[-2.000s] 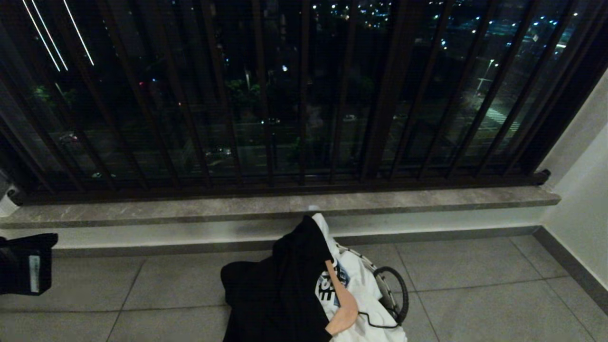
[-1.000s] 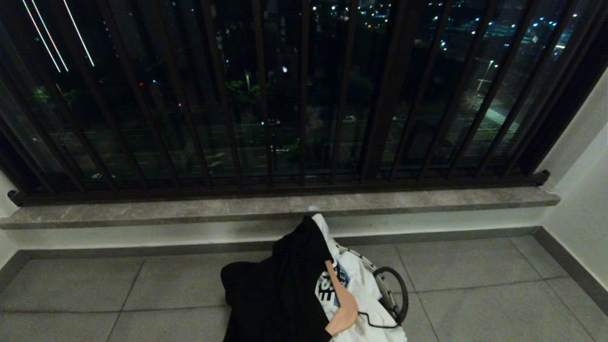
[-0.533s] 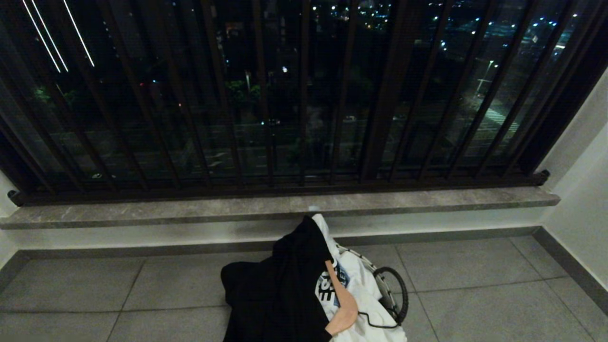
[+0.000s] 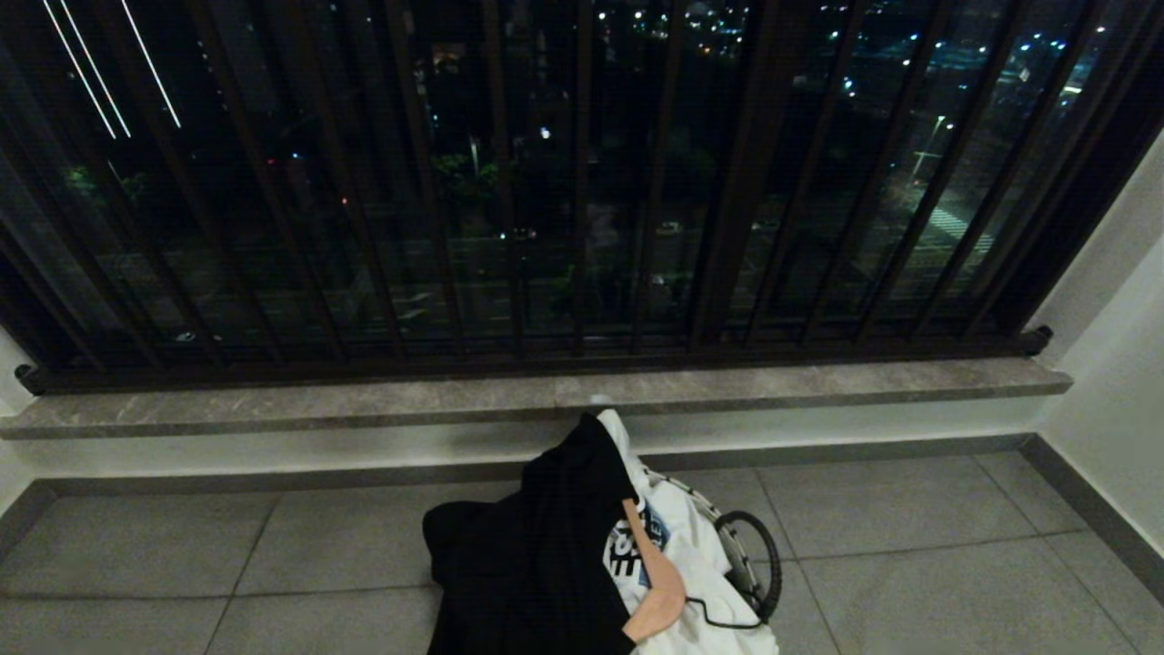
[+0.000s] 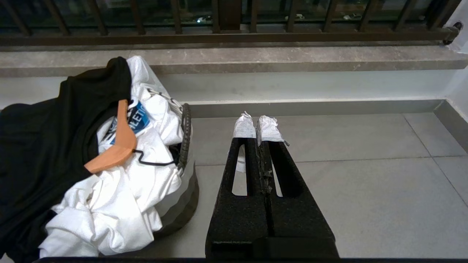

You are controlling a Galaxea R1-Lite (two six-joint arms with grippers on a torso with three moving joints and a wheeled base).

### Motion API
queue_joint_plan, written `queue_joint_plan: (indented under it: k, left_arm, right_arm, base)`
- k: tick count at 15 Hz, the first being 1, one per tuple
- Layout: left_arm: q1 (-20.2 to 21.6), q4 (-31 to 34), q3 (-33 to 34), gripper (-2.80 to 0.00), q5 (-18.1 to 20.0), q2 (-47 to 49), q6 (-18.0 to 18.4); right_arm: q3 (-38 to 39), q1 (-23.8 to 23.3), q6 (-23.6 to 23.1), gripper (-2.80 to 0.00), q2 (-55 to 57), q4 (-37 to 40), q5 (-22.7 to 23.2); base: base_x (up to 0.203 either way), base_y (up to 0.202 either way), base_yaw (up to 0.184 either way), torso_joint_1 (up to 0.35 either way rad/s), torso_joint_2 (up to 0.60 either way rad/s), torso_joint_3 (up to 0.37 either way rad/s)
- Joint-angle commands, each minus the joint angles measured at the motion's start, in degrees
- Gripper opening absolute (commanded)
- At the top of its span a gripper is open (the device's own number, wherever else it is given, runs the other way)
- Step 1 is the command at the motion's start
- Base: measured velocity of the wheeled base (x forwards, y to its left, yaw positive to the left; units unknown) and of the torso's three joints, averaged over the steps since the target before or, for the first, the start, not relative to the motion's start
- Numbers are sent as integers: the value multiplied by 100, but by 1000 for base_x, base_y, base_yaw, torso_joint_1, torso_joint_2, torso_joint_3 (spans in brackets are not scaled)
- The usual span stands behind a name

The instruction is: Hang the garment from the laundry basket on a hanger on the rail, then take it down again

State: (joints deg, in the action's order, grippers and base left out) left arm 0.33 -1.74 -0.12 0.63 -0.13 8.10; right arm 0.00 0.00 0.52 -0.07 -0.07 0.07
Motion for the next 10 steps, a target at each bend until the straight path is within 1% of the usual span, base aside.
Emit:
queue_joint_plan:
  k: [1,2,10]
  left_arm:
    - [2,251,-1,-280,45,5,-161]
    - [2,253,-14,-280,95,5,-361]
    - [-7,244,-14,-280,0,5,-712]
  right_arm:
    - [0,0,0,-280,7,-1,1]
    - [0,0,2,-280,7,-1,1]
    - [0,0,0,-280,7,-1,1]
  base:
    - [0,0,0,0,0,0]
    - [0,0,0,0,0,0]
    - [0,0,0,0,0,0]
